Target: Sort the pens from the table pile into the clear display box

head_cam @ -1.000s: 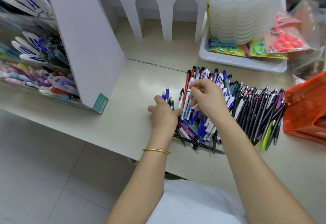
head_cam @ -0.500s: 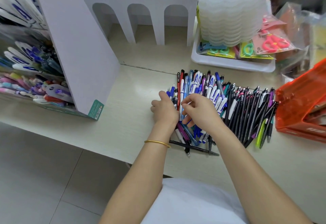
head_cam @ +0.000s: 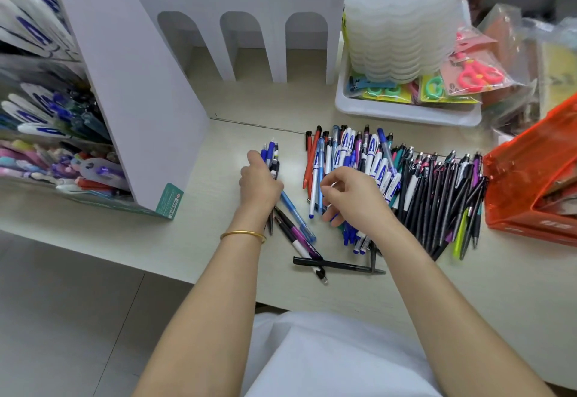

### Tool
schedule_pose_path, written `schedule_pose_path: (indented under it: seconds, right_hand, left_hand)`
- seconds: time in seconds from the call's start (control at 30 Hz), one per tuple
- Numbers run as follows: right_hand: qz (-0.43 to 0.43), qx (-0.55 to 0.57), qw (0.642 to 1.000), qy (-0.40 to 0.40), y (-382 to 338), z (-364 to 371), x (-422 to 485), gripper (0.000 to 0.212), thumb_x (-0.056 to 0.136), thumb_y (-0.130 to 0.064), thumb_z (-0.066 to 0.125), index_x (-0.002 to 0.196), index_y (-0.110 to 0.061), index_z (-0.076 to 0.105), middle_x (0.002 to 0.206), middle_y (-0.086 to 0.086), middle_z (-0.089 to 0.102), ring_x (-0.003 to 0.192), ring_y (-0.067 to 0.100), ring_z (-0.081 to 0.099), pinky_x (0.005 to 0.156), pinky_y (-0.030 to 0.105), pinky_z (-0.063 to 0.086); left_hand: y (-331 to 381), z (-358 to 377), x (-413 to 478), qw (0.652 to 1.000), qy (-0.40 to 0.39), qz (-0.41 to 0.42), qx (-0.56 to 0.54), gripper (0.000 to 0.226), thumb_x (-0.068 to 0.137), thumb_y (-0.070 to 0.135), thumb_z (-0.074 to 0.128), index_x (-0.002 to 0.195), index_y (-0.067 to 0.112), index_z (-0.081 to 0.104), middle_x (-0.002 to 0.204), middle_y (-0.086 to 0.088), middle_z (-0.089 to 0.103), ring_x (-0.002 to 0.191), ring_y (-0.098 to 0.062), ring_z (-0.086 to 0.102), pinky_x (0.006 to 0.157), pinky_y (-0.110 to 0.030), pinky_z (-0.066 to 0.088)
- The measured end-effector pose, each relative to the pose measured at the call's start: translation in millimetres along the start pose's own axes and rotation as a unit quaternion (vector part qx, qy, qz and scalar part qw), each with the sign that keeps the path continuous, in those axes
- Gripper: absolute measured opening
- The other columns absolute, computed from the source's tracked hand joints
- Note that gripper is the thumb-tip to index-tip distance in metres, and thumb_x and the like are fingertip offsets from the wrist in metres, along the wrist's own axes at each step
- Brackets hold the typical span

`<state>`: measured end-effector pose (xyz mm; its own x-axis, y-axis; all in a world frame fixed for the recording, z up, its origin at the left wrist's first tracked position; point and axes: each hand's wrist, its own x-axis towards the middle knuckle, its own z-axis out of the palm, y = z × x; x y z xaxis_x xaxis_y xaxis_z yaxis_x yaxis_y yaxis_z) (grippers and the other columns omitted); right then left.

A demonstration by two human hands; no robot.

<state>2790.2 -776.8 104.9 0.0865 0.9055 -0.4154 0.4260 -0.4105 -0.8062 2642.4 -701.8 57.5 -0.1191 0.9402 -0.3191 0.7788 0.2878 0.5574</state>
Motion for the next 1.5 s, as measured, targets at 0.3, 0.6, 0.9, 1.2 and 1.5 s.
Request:
schedule_pose_path:
  seconds: [0.3,0.6,0.9,1.2,1.5]
  right_hand:
    - [0.007,-0.055,0.998,-0.041,-2,19,2,0.011,0.094,-0.007,0.052,0.087,-0.014,0.057,0.075,0.012,0.068,0.054,0.018,0.068,0.054,0.030,0.058]
    - [-0.067,-0.396,0.883,-0.243,12,30,-24,0.061,0.066,-0.051,0.079,0.111,-0.024,0.047,0.106,-0.006,0.046,0.094,0.017,0.049,0.076,0.034,0.046]
    - [-0.153,-0.501,0.817,-0.241,34,36,-30,0.019,0.079,-0.013,0.061,0.096,-0.018,0.054,0.092,-0.001,0.040,0.088,0.020,0.042,0.053,0.027,0.028]
    - [-0.168,-0.510,0.818,-0.205,37,42,-32,0.020,0.083,-0.003,0.050,0.092,-0.020,0.057,0.096,-0.001,0.047,0.094,0.024,0.052,0.063,0.030,0.037]
    - [-0.087,-0.236,0.957,-0.143,22,30,-28,0.009,0.088,-0.014,0.052,0.088,-0.017,0.044,0.074,-0.003,0.047,0.066,0.017,0.042,0.058,0.030,0.033]
  left_hand:
    - [4,13,-1,0.998,0.030,-0.014,0.048,0.043,0.088,0.005,0.060,0.120,0.006,0.032,0.112,-0.020,0.056,0.098,-0.038,0.057,0.070,-0.036,0.041]
    - [8,11,6,0.997,0.042,-0.030,0.053,0.043,0.089,0.004,0.059,0.123,0.002,0.033,0.115,-0.018,0.060,0.099,-0.034,0.060,0.068,-0.033,0.040]
    - [4,9,11,0.997,0.060,-0.028,0.032,0.046,0.089,0.005,0.059,0.126,0.001,0.032,0.116,-0.018,0.059,0.097,-0.033,0.062,0.066,-0.033,0.043]
    - [3,-8,16,0.995,0.079,0.006,-0.058,0.042,0.086,0.003,0.058,0.120,0.000,0.033,0.111,-0.019,0.057,0.090,-0.035,0.060,0.069,-0.037,0.047]
    - [-9,-26,13,0.981,0.093,0.040,-0.165,0.034,0.086,-0.001,0.054,0.102,0.009,0.025,0.077,0.005,0.037,0.065,-0.014,0.042,0.058,-0.026,0.042]
